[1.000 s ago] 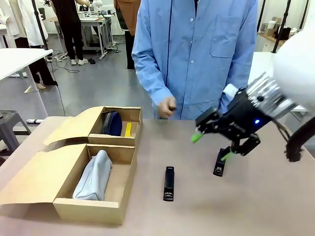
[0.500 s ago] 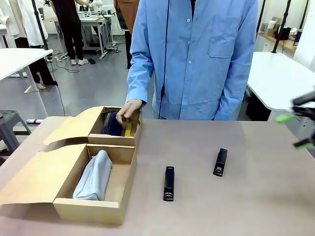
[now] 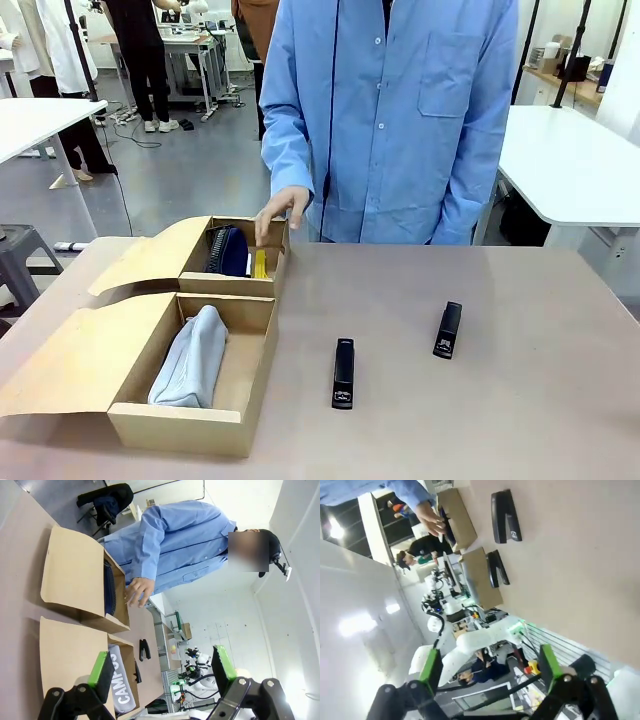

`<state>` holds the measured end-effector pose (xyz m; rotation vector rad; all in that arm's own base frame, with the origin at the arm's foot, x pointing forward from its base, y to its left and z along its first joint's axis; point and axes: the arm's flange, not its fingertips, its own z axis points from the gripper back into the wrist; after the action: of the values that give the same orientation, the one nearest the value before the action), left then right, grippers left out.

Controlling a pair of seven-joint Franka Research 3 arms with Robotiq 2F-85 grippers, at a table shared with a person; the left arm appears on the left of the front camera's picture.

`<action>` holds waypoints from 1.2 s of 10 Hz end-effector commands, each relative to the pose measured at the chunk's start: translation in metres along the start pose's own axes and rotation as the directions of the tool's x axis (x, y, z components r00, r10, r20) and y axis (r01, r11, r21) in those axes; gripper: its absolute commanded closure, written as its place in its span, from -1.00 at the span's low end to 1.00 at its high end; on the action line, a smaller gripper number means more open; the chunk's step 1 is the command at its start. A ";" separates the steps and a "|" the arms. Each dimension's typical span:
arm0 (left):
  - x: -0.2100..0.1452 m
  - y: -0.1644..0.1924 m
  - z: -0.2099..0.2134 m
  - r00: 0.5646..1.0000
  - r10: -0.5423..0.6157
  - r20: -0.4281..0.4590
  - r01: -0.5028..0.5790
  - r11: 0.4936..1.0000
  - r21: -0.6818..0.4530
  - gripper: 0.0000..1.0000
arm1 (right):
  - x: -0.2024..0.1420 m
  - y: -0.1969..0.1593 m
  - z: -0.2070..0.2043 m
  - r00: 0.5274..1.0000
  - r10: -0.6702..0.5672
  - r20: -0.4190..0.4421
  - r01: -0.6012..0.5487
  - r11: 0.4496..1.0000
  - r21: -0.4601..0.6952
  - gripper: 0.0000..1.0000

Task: Place items inside the box.
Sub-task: Pick up a Pencil pouch or Stapler and place it inside the Mailer Box closest to the robot.

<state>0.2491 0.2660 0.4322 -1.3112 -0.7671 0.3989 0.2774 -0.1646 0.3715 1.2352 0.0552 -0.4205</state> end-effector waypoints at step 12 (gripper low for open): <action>0.001 -0.001 -0.002 1.000 -0.019 0.013 0.020 1.000 -0.025 -1.00 | -0.008 0.031 -0.006 0.998 0.068 -0.003 -0.068 0.996 -0.065 -1.00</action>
<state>0.2492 0.2659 0.4321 -1.3115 -0.7666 0.3991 0.2819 -0.1491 0.3997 1.1702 0.0276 -0.3558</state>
